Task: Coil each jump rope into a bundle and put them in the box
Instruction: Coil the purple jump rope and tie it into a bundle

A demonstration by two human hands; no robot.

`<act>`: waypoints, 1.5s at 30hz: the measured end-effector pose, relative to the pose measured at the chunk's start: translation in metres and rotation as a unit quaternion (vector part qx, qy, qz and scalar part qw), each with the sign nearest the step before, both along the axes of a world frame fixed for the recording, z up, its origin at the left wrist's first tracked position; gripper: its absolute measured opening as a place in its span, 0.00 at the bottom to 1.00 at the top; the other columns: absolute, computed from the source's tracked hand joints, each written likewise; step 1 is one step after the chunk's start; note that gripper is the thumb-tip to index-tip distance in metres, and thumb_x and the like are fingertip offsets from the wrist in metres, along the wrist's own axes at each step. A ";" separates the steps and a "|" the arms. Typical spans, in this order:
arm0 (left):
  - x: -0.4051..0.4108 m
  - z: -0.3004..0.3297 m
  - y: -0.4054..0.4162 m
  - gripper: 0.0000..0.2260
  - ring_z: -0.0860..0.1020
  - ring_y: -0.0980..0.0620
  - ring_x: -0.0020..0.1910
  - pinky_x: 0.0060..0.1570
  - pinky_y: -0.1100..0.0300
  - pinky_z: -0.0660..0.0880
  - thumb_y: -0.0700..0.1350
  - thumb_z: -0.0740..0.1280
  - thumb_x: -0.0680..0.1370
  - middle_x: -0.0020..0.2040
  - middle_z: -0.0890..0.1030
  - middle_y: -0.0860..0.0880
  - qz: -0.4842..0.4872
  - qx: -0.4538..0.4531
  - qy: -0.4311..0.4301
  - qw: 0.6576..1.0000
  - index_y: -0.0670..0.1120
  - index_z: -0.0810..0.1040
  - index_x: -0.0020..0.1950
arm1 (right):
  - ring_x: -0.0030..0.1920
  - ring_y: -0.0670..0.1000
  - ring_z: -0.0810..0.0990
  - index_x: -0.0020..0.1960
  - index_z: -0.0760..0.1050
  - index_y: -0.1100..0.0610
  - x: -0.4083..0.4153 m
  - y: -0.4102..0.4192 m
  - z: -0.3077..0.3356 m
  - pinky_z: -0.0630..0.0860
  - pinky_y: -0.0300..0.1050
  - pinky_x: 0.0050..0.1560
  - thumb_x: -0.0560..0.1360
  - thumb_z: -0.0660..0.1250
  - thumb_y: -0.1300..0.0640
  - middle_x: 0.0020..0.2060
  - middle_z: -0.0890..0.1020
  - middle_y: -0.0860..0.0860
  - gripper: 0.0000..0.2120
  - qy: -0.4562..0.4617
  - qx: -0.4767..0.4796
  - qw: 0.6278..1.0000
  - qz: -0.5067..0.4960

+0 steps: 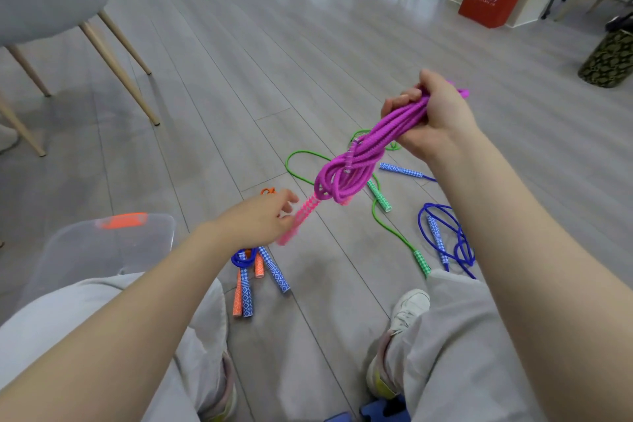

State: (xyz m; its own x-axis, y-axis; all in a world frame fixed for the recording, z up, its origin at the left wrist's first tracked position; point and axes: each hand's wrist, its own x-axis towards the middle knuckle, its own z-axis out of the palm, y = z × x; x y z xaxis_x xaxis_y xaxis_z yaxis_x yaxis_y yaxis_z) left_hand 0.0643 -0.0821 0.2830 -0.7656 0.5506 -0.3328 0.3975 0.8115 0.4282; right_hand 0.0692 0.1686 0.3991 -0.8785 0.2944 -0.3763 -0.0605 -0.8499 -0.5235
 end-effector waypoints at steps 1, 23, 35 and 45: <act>0.000 0.000 0.002 0.18 0.76 0.53 0.59 0.59 0.57 0.72 0.44 0.59 0.79 0.63 0.76 0.54 0.019 0.038 -0.019 0.999 0.51 0.66 0.69 | 0.24 0.46 0.65 0.34 0.65 0.56 0.000 -0.006 0.000 0.72 0.41 0.36 0.81 0.60 0.54 0.21 0.66 0.48 0.17 -0.002 0.007 1.000 0.012; 0.032 -0.063 0.066 0.17 0.80 0.56 0.38 0.38 0.61 0.76 0.41 0.70 0.75 0.46 0.80 0.50 0.238 0.490 -0.119 0.830 0.51 0.71 0.61 | 0.29 0.51 0.71 0.41 0.68 0.57 -0.030 -0.070 -0.103 0.72 0.47 0.37 0.79 0.65 0.56 0.27 0.71 0.53 0.10 -0.125 0.210 0.966 0.085; -0.031 -0.155 0.045 0.11 0.80 0.54 0.48 0.49 0.60 0.77 0.47 0.66 0.79 0.50 0.80 0.51 0.307 0.395 -0.163 0.851 0.60 0.72 0.58 | 0.41 0.51 0.71 0.51 0.75 0.56 -0.092 -0.045 -0.211 0.69 0.44 0.44 0.72 0.66 0.36 0.44 0.77 0.52 0.23 -0.217 0.477 0.812 0.257; -0.109 -0.233 -0.002 0.12 0.77 0.41 0.50 0.45 0.55 0.70 0.51 0.63 0.78 0.51 0.80 0.44 0.340 0.064 -0.080 0.935 0.49 0.73 0.59 | 0.40 0.51 0.72 0.64 0.70 0.61 -0.096 0.002 -0.315 0.70 0.43 0.38 0.77 0.64 0.43 0.46 0.77 0.55 0.25 -0.328 0.484 0.739 0.334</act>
State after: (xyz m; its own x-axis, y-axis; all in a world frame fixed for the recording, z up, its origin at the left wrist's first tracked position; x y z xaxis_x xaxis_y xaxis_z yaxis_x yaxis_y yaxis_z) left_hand -0.0451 -0.0838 0.0503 -0.8989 -0.0021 -0.4381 -0.2697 0.7906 0.5497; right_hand -0.0266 0.1706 0.0837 -0.6718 0.2872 -0.6828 0.7399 0.2168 -0.6368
